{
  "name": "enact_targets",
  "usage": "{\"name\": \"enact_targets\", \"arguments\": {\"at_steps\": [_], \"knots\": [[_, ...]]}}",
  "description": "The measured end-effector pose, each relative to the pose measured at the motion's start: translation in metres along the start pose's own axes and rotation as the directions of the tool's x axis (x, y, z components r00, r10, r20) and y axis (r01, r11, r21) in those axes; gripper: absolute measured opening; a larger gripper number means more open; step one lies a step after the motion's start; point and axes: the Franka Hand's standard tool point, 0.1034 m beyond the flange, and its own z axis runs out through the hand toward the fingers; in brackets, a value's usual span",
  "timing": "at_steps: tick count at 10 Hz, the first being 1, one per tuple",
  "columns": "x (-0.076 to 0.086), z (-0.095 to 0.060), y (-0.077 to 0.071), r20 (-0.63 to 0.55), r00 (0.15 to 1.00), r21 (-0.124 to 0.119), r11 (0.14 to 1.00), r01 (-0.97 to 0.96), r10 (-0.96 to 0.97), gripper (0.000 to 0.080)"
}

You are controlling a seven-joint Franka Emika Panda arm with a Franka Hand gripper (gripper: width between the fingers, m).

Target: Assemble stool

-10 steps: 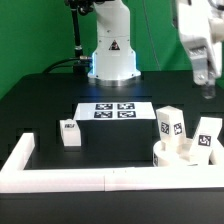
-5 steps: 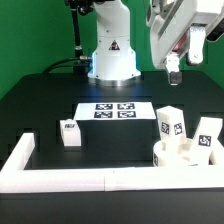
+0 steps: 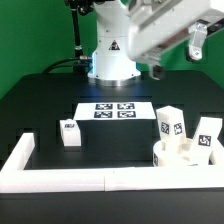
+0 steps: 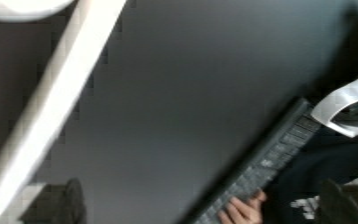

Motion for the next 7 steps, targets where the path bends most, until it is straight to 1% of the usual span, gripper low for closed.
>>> {"name": "enact_targets", "arguments": {"at_steps": [1,2,3,4,6,7], "knots": [[0.0055,0.0029,0.0114,-0.018,0.991,-0.019,0.992,0.128,-0.129,0.0649],[0.0086,-0.0030,0.0111,-0.093,0.983,-0.013,0.987,0.160,-0.161,0.0649],[-0.0002,-0.0024,0.0054,-0.076,0.968,-0.009,0.971,0.238,-0.238,0.0649],[0.0040,-0.0015,0.0080,-0.078,0.961,-0.016,0.964,0.266,-0.266,0.0649],[0.0042,-0.0005,0.0069,-0.076,0.933,-0.021,0.937,0.350,-0.351,0.0649],[0.0047,0.0007,0.0083,-0.075,0.905,-0.028,0.908,0.417,-0.418,0.0649]]}}
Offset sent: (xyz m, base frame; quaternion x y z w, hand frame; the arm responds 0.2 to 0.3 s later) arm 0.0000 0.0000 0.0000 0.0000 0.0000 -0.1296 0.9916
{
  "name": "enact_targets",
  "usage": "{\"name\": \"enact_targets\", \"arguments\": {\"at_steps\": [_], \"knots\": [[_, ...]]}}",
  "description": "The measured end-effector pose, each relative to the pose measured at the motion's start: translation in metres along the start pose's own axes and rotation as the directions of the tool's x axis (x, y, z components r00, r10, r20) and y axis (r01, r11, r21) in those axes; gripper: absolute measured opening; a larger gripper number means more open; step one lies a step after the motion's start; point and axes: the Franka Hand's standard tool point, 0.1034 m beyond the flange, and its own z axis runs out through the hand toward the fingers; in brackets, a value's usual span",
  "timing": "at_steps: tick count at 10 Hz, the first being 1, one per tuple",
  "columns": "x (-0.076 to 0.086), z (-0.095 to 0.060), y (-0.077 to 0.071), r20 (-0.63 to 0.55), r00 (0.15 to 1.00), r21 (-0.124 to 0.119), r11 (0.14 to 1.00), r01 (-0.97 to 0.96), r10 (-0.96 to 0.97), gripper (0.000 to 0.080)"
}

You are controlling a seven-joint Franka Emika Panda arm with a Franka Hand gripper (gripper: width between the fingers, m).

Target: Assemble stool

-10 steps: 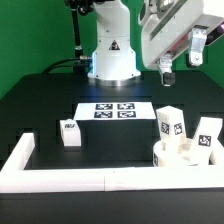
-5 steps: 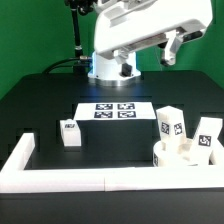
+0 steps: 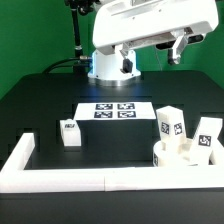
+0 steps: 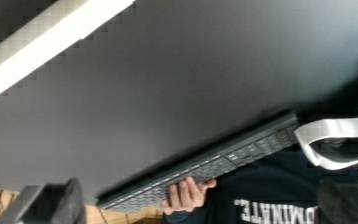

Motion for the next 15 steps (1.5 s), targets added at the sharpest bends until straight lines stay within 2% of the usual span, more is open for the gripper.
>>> {"name": "enact_targets", "arguments": {"at_steps": [1,2,3,5,6,8,9,10,11,12,13,14,15], "knots": [[-0.005,0.007,0.016,0.011,0.990,-0.022,0.990,0.139,-0.139,0.0649],[-0.016,0.018,0.031,0.068,0.969,-0.030,0.970,0.240,-0.238,0.0649],[-0.025,0.025,0.037,0.147,0.936,-0.010,0.946,0.325,-0.320,0.0649],[-0.031,0.041,0.084,0.211,0.838,0.000,0.857,0.515,-0.503,0.0649],[-0.036,0.044,0.090,0.208,0.817,0.004,0.836,0.549,-0.537,0.0649],[-0.040,0.046,0.084,0.244,0.819,0.027,0.847,0.530,-0.520,0.0649],[-0.040,0.046,0.085,0.242,0.819,0.025,0.848,0.530,-0.520,0.0649],[-0.050,0.049,0.092,0.316,0.805,0.053,0.857,0.513,-0.502,0.0649],[-0.055,0.054,0.106,0.440,0.767,0.089,0.873,0.480,-0.467,0.0649],[-0.056,0.063,0.117,0.517,0.725,0.091,0.871,0.482,-0.455,0.0649],[-0.064,0.069,0.128,0.606,0.662,0.101,0.868,0.486,-0.441,0.0649],[-0.068,0.071,0.142,0.700,0.582,0.106,0.867,0.488,-0.413,0.0649],[-0.069,0.071,0.154,0.775,0.507,0.092,0.861,0.501,-0.377,0.0649]]}}
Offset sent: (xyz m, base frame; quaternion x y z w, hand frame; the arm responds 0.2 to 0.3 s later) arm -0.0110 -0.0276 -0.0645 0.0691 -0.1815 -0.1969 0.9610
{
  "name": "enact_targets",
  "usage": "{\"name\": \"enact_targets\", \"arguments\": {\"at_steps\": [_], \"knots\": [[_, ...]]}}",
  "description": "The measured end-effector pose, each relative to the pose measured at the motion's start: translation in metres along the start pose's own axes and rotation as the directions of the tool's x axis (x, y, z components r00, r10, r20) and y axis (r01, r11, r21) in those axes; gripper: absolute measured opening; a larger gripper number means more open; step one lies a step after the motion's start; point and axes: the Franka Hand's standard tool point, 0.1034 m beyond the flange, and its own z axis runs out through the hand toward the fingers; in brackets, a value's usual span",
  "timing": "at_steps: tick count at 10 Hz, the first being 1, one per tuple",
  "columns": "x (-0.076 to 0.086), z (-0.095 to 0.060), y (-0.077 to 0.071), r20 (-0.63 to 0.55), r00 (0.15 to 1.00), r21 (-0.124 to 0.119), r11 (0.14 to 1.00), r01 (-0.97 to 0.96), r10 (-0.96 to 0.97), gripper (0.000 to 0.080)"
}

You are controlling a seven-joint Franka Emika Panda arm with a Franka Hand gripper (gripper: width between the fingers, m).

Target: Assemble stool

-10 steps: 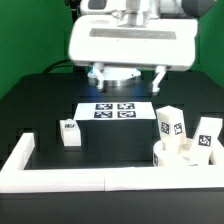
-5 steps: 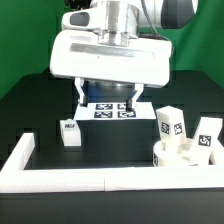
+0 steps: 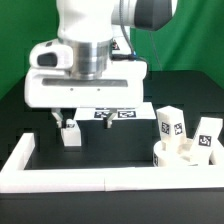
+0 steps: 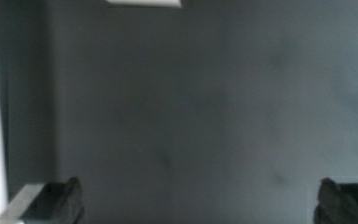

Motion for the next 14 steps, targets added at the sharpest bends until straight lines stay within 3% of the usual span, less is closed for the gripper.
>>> {"name": "enact_targets", "arguments": {"at_steps": [1,3,5,7,8,12,14], "knots": [[-0.006,0.002,0.000,0.101,0.994,0.013,1.000,-0.028,0.027,0.0649],[-0.007,0.003,-0.001,0.198,0.980,0.024,0.999,-0.036,0.031,0.0649],[-0.022,0.015,0.004,0.361,0.932,0.054,0.997,-0.061,0.038,0.0649],[-0.042,0.023,0.017,0.564,0.825,0.108,0.990,-0.095,0.018,0.0649],[-0.047,0.029,0.018,0.632,0.775,0.128,0.986,-0.109,0.003,0.0649],[-0.047,0.033,0.019,0.655,0.755,0.130,0.985,-0.116,0.003,0.0649],[-0.055,0.057,0.014,0.688,0.726,0.124,0.985,-0.118,0.000,0.0649]]}}
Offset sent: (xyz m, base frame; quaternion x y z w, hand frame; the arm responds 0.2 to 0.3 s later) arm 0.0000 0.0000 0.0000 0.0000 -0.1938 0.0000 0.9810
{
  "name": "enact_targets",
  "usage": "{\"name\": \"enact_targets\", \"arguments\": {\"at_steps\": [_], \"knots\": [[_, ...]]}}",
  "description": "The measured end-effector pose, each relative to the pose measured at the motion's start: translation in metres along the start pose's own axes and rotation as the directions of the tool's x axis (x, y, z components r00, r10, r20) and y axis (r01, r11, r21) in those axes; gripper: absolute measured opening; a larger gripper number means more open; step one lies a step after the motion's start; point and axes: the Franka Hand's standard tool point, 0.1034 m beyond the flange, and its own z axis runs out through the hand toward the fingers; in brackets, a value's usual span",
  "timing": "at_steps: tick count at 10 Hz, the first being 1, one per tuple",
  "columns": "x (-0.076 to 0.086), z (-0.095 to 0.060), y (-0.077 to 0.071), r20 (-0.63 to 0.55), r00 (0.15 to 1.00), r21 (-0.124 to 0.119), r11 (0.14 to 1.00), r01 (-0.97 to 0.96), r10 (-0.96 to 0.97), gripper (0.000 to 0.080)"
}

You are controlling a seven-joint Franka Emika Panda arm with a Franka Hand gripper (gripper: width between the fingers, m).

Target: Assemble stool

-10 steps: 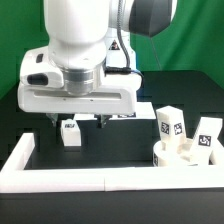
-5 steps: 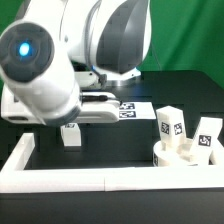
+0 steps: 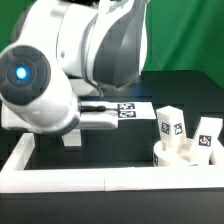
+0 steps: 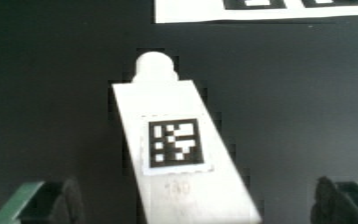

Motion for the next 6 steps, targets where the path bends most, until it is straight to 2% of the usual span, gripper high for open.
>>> {"name": "enact_targets", "arguments": {"at_steps": [2,5,6], "knots": [[0.0036,0.0149,-0.0075,0.032,0.999,0.002,1.000,-0.017,0.017,0.0649],[0.0038,0.0159,-0.0067,0.033,0.999,0.007,1.000,-0.025,0.025,0.0631],[0.0038,0.0160,-0.0062,0.033,0.999,0.008,1.000,-0.026,0.025,0.0452]]}}
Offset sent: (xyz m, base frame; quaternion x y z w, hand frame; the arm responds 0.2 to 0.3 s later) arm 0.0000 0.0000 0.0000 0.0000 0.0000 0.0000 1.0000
